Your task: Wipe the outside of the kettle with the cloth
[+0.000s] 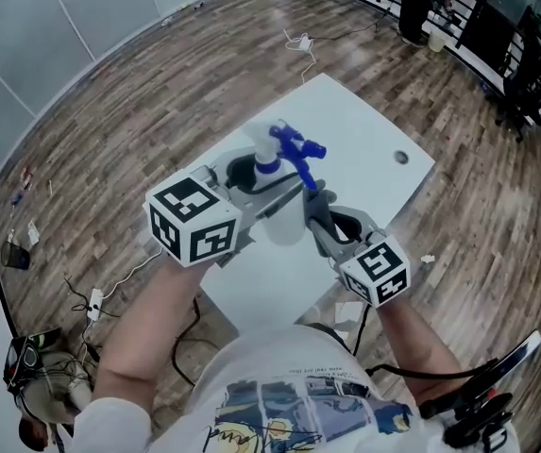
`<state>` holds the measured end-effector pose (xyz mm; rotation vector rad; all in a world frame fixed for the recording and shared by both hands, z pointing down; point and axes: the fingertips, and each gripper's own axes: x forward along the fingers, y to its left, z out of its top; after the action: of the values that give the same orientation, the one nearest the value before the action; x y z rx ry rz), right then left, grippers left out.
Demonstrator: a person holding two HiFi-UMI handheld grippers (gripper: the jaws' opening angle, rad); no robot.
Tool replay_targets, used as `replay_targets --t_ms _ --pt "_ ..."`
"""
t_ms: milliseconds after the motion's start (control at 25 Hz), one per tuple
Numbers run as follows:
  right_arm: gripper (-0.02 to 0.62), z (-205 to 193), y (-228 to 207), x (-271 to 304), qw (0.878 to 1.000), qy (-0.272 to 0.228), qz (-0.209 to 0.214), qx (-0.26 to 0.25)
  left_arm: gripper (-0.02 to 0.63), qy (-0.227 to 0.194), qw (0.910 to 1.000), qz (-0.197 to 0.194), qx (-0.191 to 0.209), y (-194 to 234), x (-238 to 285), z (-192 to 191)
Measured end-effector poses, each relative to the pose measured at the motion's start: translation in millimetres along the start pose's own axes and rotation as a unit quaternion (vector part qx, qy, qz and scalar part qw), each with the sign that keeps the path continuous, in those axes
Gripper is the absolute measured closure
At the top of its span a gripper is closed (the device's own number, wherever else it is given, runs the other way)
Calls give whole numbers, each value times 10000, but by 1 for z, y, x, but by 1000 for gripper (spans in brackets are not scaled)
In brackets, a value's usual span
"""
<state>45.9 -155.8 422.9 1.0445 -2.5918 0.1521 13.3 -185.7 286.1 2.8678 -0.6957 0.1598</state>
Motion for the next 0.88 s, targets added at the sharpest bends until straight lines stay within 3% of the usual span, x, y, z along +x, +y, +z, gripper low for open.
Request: replay_targets --t_ms 320,720,880 --pt "520 -35 -10 -1 9989 371 -242 141 400 17 9999 77 153 6 0 15" --pt "520 71 1 -37 9957 -659 -323 -564 400 361 9989 282 100 29 18 -16" --pt "522 93 15 -40 9929 -801 -183 -855 400 392 9988 293 81 30 26 -17"
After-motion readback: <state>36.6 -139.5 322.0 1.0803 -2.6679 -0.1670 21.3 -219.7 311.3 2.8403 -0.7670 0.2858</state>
